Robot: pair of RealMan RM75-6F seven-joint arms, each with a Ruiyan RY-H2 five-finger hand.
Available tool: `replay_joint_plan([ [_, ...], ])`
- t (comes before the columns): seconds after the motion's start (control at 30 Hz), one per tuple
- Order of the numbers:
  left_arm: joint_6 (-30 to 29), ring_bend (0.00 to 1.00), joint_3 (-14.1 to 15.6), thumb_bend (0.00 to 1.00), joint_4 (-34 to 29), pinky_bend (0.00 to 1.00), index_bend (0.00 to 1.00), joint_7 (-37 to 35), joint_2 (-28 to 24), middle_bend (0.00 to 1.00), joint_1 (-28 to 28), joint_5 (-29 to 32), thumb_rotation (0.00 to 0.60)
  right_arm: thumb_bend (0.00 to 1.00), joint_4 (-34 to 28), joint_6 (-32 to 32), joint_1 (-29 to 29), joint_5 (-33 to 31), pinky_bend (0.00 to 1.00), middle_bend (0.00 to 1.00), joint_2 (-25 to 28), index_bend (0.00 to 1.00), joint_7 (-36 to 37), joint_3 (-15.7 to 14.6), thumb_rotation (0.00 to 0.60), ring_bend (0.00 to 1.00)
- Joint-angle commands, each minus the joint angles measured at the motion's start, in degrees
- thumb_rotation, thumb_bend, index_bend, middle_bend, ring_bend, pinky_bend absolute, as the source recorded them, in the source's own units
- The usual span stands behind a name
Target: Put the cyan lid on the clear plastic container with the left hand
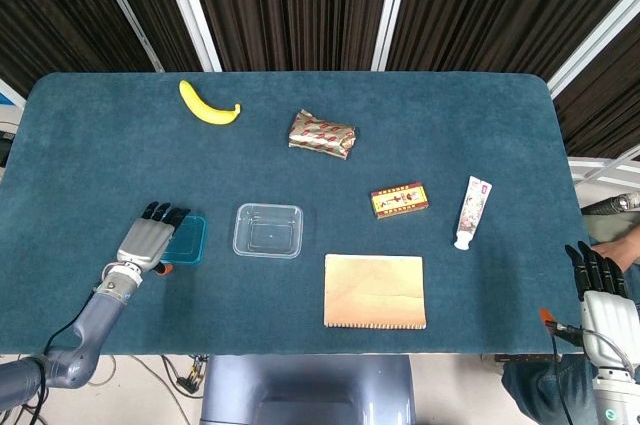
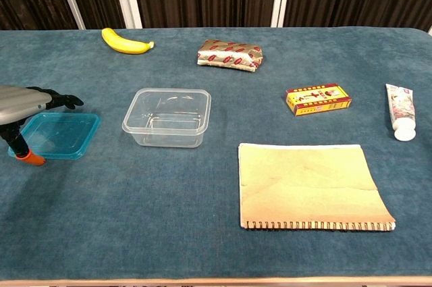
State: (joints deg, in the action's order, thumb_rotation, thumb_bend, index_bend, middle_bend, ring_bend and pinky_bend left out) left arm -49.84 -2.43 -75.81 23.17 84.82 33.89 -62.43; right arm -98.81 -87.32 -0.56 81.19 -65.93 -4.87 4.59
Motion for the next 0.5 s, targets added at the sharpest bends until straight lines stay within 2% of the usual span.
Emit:
replay_joint_plan([
  [0.03,0.0,0.00,0.1,0.11,0.2,0.00,0.04,0.1,0.2,0.10,0.1,0.1,0.600,0.27,0.0,0.0,0.0,0.0,0.00,0.00,0.0,0.03,0.0,0.0,0.600,0.00],
  [0.5,2.0,0.00,0.2,0.11,1.3,0.00,0.04,0.3,0.6,0.13,0.9,1.5,0.600,0.27,-0.2,0.0,0.0,-0.2,0.00,0.00,0.1,0.03,0.1,0.1,0.600,0.00],
])
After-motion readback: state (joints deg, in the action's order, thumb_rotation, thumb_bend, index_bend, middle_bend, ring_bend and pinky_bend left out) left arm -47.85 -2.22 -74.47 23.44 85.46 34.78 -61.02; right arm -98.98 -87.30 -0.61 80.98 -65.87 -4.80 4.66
